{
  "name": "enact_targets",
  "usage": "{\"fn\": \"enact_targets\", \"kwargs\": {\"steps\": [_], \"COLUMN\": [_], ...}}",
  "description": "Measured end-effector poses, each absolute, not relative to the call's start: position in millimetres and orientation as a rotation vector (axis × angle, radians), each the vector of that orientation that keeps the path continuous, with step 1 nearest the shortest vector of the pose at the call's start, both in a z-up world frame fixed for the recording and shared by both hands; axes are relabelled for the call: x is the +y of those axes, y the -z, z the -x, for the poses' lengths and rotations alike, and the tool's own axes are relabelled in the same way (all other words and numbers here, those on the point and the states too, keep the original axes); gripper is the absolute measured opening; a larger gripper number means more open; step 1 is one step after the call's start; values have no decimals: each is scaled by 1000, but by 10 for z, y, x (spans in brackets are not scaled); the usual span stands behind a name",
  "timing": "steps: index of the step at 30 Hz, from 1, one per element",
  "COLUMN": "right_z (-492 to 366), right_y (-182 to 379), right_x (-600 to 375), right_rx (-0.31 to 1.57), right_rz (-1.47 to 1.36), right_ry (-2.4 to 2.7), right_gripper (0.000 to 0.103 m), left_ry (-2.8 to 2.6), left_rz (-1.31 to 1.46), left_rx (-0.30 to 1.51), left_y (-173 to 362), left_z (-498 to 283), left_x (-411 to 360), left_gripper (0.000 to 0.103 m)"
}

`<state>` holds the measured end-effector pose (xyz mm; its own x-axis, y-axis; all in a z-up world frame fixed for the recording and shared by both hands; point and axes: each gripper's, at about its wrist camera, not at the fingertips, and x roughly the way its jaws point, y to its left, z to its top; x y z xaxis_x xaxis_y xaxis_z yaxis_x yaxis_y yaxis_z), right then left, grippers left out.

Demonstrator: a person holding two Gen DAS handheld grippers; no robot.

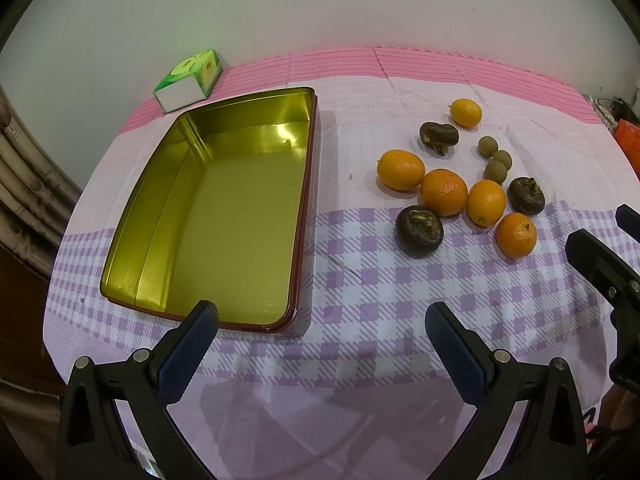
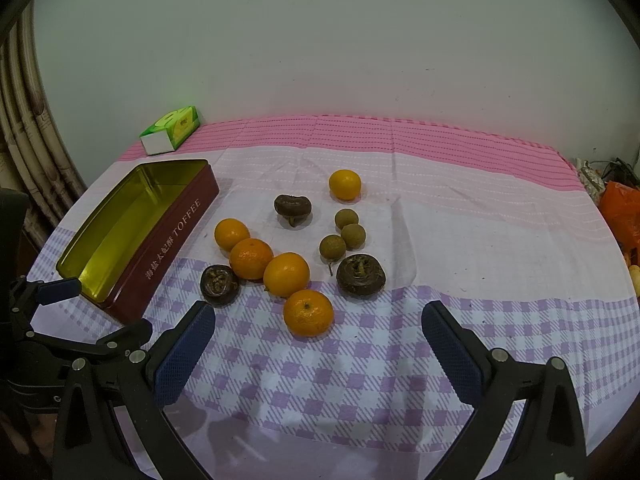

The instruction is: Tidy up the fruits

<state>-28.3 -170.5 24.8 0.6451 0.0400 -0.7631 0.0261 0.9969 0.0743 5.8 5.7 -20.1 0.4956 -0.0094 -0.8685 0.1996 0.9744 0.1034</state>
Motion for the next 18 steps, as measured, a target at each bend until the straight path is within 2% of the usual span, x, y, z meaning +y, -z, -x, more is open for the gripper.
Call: {"fn": "enact_targets", "kwargs": {"steps": [14, 18], "right_z": [305, 270], "right_y": [-207, -147], "right_x": [-1675, -1662], "right_rx": [883, 908], "right_rz": [-69, -56], "right_ry": [-12, -25], "right_gripper": [102, 96], "left_ry": [130, 133], "left_rz": [-204, -200], "left_rx": [1049, 1049], "left_y": [196, 193], "left_z": [-78, -91], "left_x": [101, 144], "left_gripper": [102, 102]}}
